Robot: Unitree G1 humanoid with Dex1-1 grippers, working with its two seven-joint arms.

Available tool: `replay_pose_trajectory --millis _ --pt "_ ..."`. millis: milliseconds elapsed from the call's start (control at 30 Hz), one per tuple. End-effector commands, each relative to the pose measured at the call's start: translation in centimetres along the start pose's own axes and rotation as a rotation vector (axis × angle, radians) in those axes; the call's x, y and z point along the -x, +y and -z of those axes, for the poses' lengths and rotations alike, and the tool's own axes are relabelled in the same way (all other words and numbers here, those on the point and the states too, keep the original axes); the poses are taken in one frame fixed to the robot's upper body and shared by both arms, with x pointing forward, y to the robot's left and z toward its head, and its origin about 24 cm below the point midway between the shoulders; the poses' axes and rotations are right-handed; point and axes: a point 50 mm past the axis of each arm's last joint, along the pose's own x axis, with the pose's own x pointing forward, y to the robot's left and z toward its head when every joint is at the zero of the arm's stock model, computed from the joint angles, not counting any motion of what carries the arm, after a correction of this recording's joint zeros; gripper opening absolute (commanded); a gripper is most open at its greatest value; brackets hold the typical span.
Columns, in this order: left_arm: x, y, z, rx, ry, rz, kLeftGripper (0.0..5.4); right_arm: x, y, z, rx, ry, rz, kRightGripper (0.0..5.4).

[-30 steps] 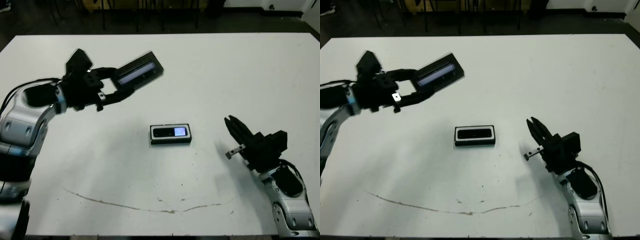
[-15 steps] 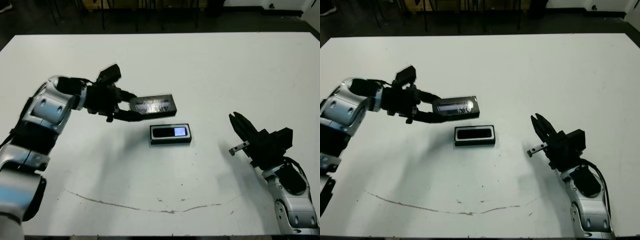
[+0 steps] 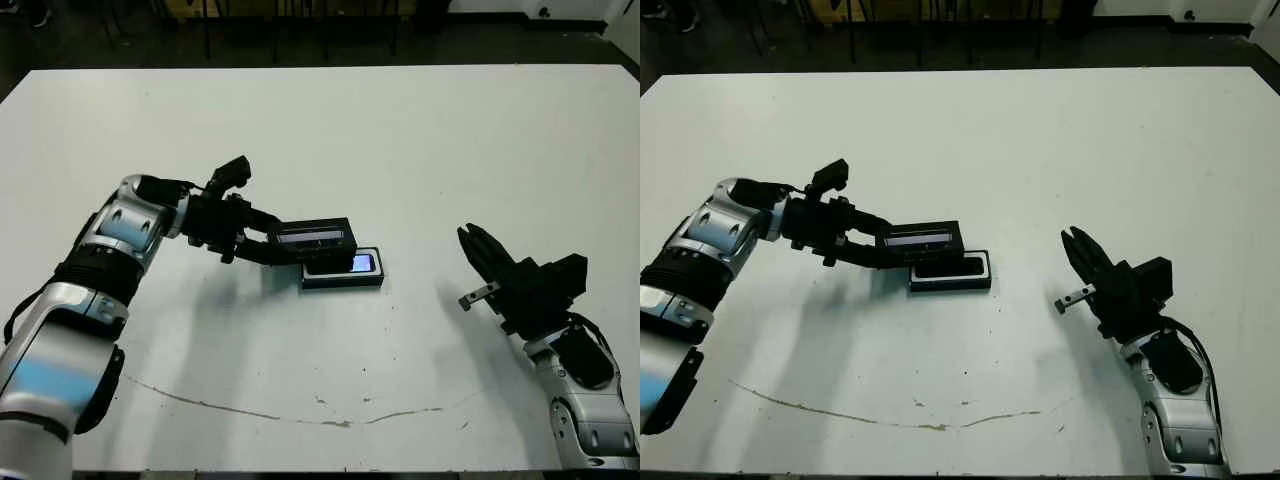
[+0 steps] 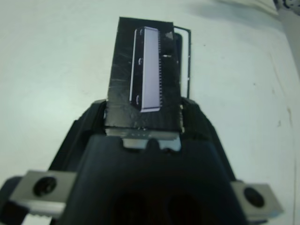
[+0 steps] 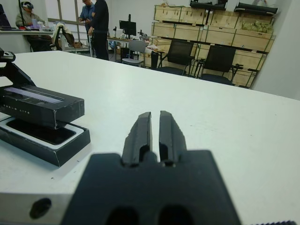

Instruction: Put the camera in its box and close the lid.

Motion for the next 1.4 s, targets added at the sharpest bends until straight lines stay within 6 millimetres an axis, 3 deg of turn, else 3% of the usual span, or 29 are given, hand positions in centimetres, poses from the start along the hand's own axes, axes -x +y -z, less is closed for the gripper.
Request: replay_pose_trajectory --millis 33,800,1233,1400 --pt "-0.4 -0.1 0.9 0.039 0.028 0.009 2.66 0.4 -0.3 0.4 0.003 0.024 0.000 0.00" --pt "-0.8 -1.5 0.7 -0.010 0.094 0.192 2.66 0.7 -0.2 0.7 0.025 0.034 0.005 0.00" --pt "-2.9 -1.6 1.4 -0.056 0.179 0.108 2.66 0.8 -0.1 0.5 0.018 0.052 0.007 0.00" --pt "-2.8 -1.8 1.2 -0.074 0.169 0.087 2.66 0.9 -0.2 0.6 0.007 0.056 0.002 0.00"
